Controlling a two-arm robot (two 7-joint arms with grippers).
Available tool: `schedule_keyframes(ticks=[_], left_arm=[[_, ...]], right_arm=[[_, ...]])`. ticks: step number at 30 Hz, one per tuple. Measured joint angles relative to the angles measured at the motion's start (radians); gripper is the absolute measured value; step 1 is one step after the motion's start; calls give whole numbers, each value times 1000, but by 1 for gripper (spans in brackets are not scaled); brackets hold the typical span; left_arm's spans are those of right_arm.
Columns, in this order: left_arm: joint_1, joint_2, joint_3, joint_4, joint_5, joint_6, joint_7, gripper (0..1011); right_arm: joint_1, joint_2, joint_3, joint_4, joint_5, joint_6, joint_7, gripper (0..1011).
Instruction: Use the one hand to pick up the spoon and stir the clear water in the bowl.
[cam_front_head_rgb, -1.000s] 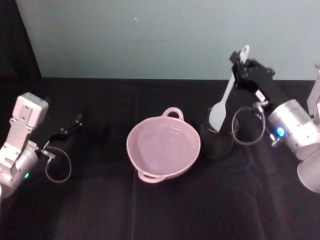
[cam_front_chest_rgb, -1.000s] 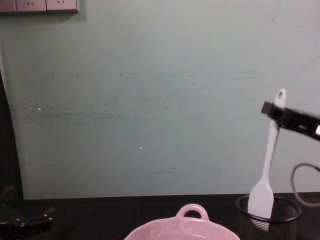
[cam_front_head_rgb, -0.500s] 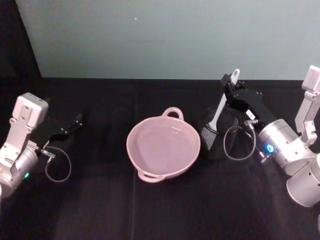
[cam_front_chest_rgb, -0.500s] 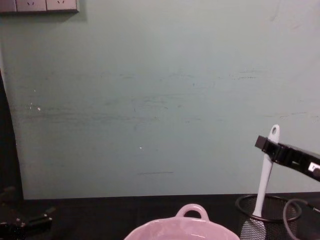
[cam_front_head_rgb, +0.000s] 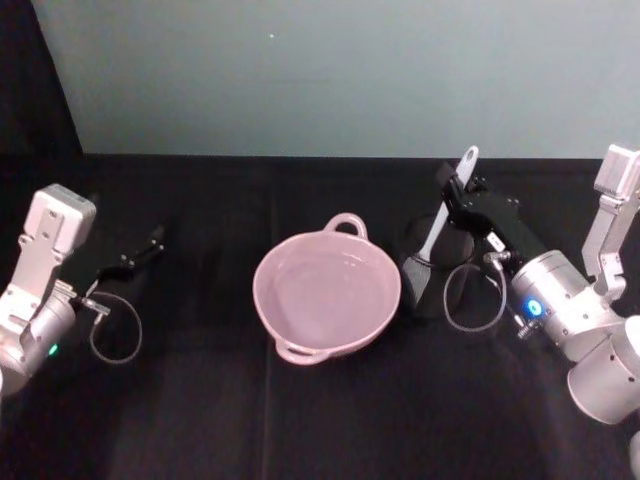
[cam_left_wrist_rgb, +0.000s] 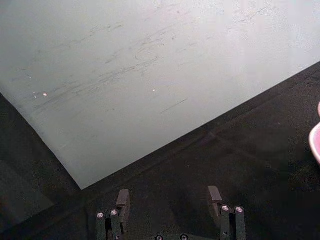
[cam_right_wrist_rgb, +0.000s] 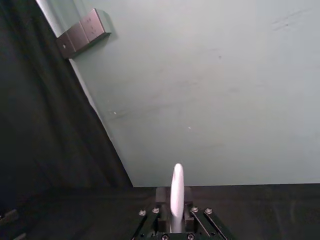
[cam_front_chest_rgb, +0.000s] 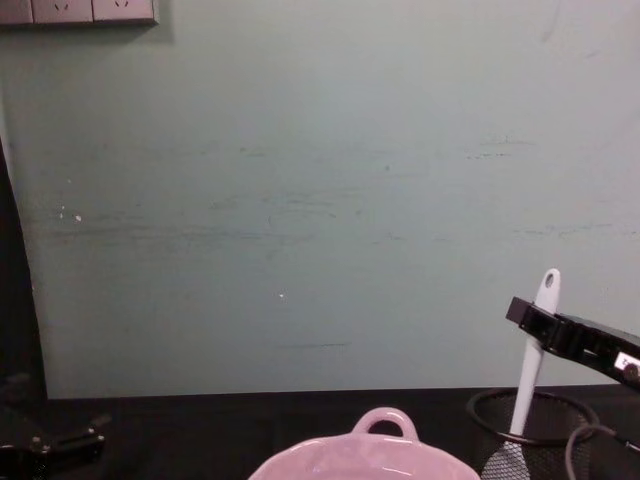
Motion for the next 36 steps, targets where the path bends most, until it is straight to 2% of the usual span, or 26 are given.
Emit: schedule_keyframes(ticks=[4,5,7,10,11,14,15,17,18,26,36], left_arm=[[0,0,0,0,0,0,0,1011],[0,0,0,0,0,0,0,1011],[0,0,0,0,0,0,0,1011],[0,0,0,0,0,0,0,1011],[0,0,0,0,0,0,0,1011],[0,0,0,0,0,0,0,1011],[0,0,0,0,0,0,0,1011],[0,0,0,0,0,0,0,1011],[0,0,0,0,0,0,0,1011],[0,0,0,0,0,0,0,1011],[0,0,0,0,0,0,0,1011]], right_arm=[[-5,3,6,-13,-1,0,-8,256],[-6,4,8,-18,-2,0,-9,333],[-9,9,12,-31,-6,1,-15,411],[-14,16,19,-50,-11,1,-22,473],[-17,21,25,-63,-13,1,-25,534],[-24,33,40,-88,-16,1,-32,594],[-26,36,44,-95,-16,2,-34,654],[-29,43,52,-106,-18,2,-38,697],[-33,49,60,-114,-20,2,-41,755],[-65,82,107,-163,-22,7,-52,976],[-181,129,149,-233,12,58,-49,1002]])
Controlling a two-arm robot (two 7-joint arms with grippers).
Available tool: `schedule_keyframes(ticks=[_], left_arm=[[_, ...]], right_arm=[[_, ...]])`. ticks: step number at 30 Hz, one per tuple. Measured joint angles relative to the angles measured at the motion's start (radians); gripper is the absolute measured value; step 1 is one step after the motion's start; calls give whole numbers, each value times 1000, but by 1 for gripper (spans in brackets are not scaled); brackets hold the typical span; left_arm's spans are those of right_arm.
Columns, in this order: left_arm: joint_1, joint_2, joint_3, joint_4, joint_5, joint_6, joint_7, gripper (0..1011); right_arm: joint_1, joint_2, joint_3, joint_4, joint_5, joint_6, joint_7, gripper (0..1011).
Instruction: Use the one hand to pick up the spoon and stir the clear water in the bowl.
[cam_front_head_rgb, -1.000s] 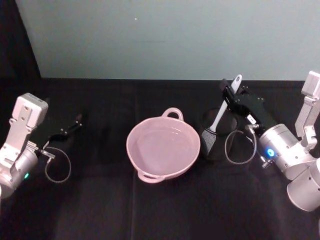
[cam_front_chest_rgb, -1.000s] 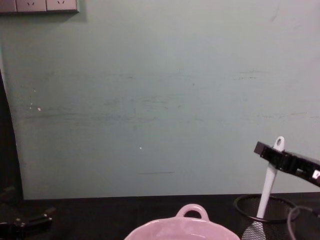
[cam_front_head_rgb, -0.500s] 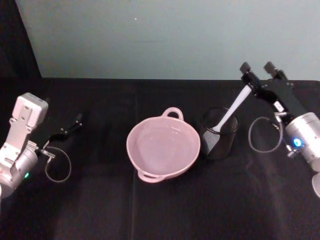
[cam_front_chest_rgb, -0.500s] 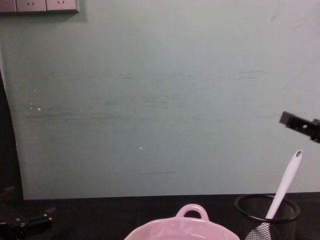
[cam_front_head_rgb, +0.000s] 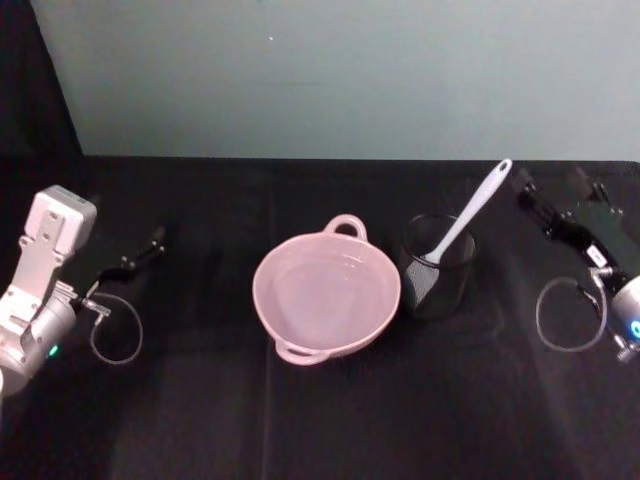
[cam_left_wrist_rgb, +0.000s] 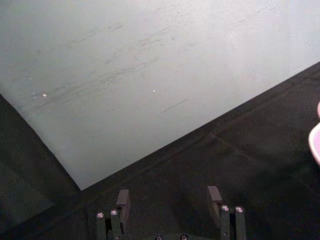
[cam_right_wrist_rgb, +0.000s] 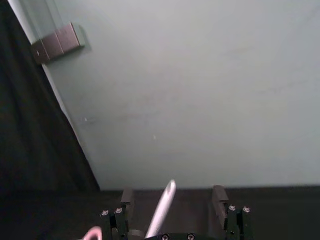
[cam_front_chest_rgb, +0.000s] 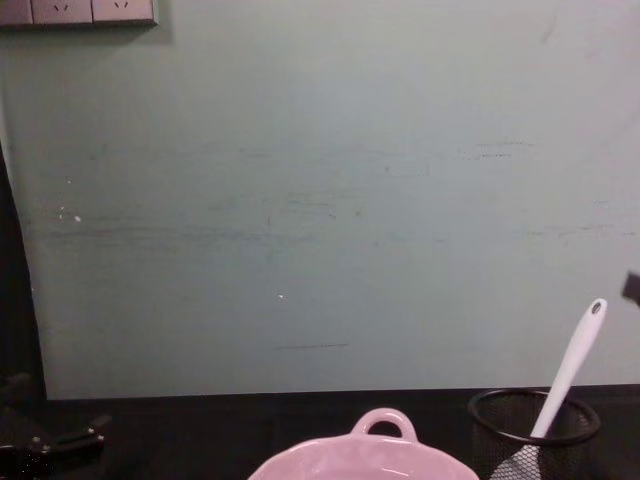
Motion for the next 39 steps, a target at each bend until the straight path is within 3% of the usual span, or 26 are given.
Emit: schedule_keyframes(ticks=[4,9,20,23,24,25,29,35,39], left_arm=[[0,0,0,0,0,0,0,1011],[0,0,0,0,0,0,0,1011],[0,0,0,0,0,0,0,1011],[0,0,0,0,0,0,0,1011],[0,0,0,0,0,0,0,1011],[0,0,0,0,0,0,0,1011],[0,0,0,0,0,0,0,1011],[0,0,0,0,0,0,0,1011],[0,0,0,0,0,0,0,1011]], right_arm=[[-25,12,-2,5,1,17,-1,1002],[-17,16,-18,48,-19,30,-14,1002],[129,-11,-82,232,-156,21,-46,1002],[177,-22,-101,288,-202,5,-57,1002],[198,-25,-115,311,-237,-9,-68,1002],[198,-25,-115,311,-237,-9,-68,1003],[244,-30,-150,370,-333,-75,-86,1002],[257,-19,-189,401,-463,-151,-127,1003],[251,-10,-204,391,-539,-147,-173,1003]])
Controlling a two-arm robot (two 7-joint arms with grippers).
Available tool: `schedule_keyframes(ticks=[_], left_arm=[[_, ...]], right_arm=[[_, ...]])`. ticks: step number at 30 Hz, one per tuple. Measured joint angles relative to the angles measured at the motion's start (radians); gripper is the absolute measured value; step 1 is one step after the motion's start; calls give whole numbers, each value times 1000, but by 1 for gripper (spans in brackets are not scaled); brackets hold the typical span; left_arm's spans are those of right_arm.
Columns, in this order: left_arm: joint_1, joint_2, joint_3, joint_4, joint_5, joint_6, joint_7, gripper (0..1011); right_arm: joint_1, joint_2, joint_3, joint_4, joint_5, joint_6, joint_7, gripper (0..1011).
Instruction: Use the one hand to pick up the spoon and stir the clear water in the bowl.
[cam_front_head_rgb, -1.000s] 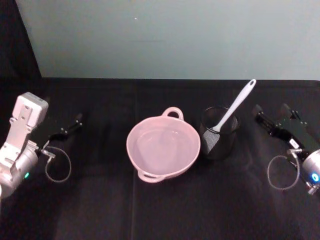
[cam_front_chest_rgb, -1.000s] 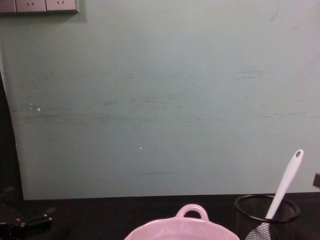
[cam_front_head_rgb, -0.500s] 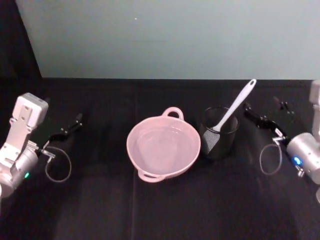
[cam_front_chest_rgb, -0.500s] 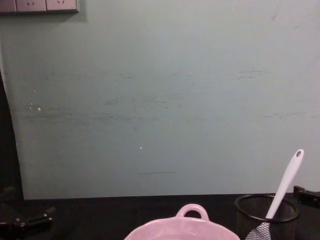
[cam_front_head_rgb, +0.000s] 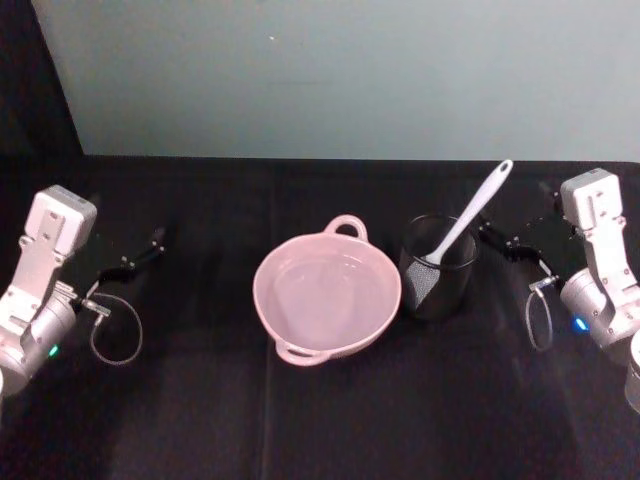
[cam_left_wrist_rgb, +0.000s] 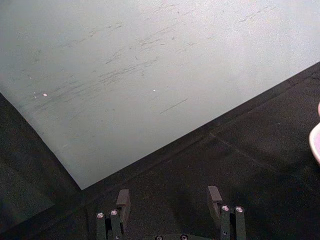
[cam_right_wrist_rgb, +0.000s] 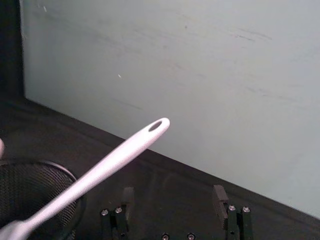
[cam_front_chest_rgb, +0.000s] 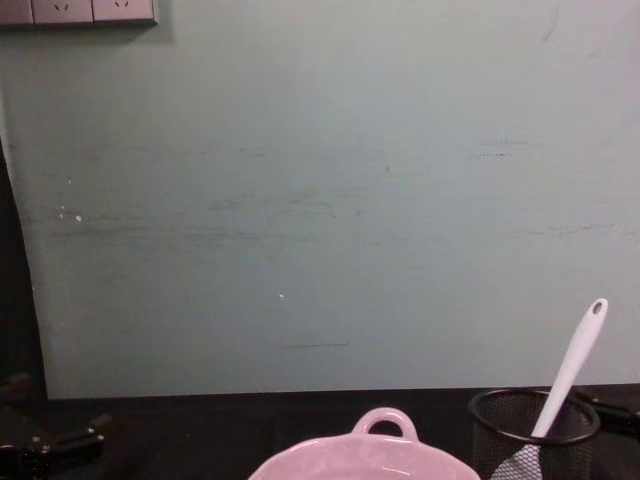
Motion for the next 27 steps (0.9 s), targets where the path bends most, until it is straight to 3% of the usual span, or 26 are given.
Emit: schedule_keyframes(ticks=[2,27], left_arm=[[0,0,0,0,0,0,0,1011],[0,0,0,0,0,0,0,1011]], right_arm=[[-3,4,-5,-8,-30,8,-22,1002],[-2,1,1,-4,2,4,-2,1003]])
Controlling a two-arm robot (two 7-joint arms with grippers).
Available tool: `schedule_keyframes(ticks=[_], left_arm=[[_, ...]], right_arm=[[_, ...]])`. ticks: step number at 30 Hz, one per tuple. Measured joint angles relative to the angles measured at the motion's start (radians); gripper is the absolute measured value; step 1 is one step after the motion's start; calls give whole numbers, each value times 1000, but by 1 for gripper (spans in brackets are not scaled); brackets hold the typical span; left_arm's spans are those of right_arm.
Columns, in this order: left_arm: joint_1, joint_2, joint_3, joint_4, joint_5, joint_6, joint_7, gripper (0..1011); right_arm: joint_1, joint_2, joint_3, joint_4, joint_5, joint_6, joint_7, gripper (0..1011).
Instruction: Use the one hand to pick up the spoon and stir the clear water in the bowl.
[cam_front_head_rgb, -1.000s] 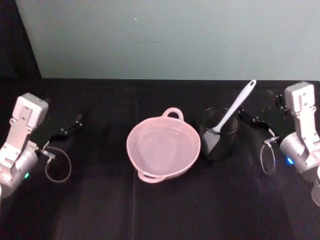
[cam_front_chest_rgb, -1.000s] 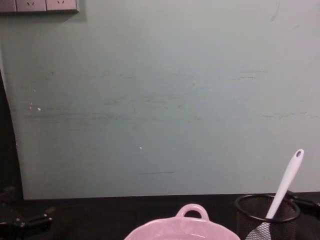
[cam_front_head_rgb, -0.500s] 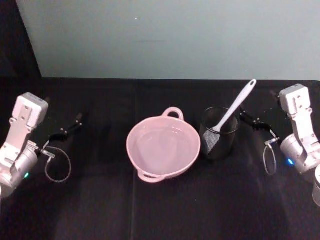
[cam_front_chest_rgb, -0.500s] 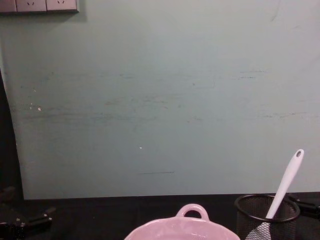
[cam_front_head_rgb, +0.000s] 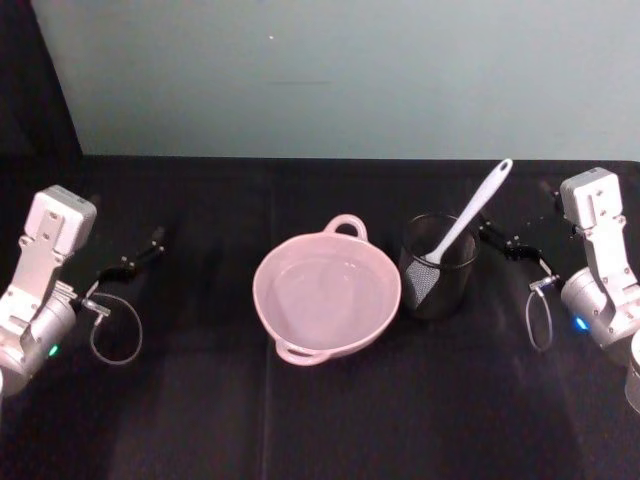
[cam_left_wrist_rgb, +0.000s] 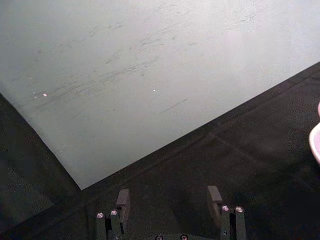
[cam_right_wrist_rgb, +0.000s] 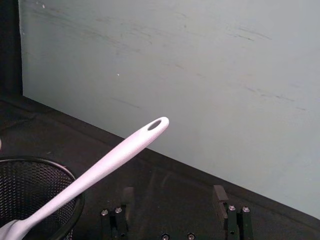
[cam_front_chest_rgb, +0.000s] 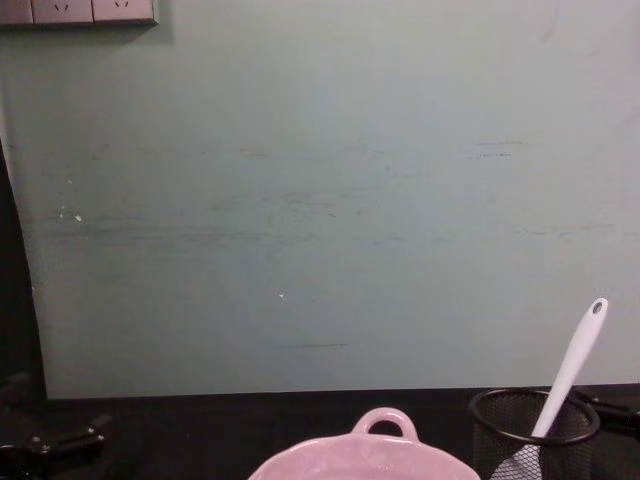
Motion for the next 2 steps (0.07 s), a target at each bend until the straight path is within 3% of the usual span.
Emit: schedule_keyframes(ticks=[2], left_arm=[[0,0,0,0,0,0,0,1011]], right_arm=[[0,0,0,0,1,0,2,1002]])
